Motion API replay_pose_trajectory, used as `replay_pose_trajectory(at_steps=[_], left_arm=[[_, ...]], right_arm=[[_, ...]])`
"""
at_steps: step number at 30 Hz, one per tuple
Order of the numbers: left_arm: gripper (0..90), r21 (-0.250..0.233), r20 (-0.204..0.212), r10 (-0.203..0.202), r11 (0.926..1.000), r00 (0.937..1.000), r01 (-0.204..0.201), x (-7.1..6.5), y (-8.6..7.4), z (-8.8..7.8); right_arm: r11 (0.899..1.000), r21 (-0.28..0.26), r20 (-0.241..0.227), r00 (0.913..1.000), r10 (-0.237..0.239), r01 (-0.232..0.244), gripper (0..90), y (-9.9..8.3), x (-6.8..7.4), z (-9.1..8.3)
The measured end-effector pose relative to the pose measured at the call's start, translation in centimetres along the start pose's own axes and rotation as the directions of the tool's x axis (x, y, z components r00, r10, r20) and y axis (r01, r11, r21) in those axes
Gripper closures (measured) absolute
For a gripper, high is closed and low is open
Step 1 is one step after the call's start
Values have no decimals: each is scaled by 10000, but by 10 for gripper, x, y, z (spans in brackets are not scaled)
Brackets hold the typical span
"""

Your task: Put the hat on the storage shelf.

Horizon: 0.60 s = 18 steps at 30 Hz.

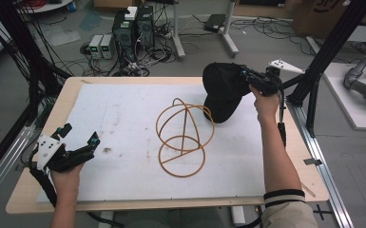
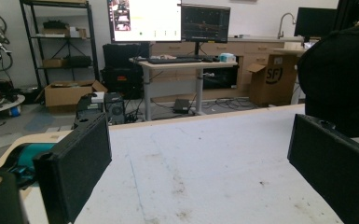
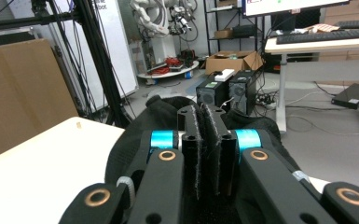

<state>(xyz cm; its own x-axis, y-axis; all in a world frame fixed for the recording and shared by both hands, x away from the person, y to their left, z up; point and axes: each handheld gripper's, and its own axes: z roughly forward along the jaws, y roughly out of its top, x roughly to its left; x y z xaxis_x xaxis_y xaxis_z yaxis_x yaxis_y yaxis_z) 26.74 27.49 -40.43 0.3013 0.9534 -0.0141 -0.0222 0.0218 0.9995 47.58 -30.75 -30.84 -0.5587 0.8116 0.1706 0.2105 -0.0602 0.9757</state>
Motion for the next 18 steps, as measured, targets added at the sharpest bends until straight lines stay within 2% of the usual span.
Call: replay_pose_trajectory(at_steps=[2,8,18], left_arm=[[64,-9,-1,-9,10000,10000,9,0,0,0],[65,-61,-26,-52,10000,10000,52,0,1,-1],[65,-88,-82,-138,9999,9999,137,3,0,-3]], right_arm=[[10000,-43,66,10000,20,-20,859,5,3,-4],[9993,-167,237,9992,-335,339,860,24,12,-13],[9973,-431,254,9980,-587,597,861,51,26,-25]])
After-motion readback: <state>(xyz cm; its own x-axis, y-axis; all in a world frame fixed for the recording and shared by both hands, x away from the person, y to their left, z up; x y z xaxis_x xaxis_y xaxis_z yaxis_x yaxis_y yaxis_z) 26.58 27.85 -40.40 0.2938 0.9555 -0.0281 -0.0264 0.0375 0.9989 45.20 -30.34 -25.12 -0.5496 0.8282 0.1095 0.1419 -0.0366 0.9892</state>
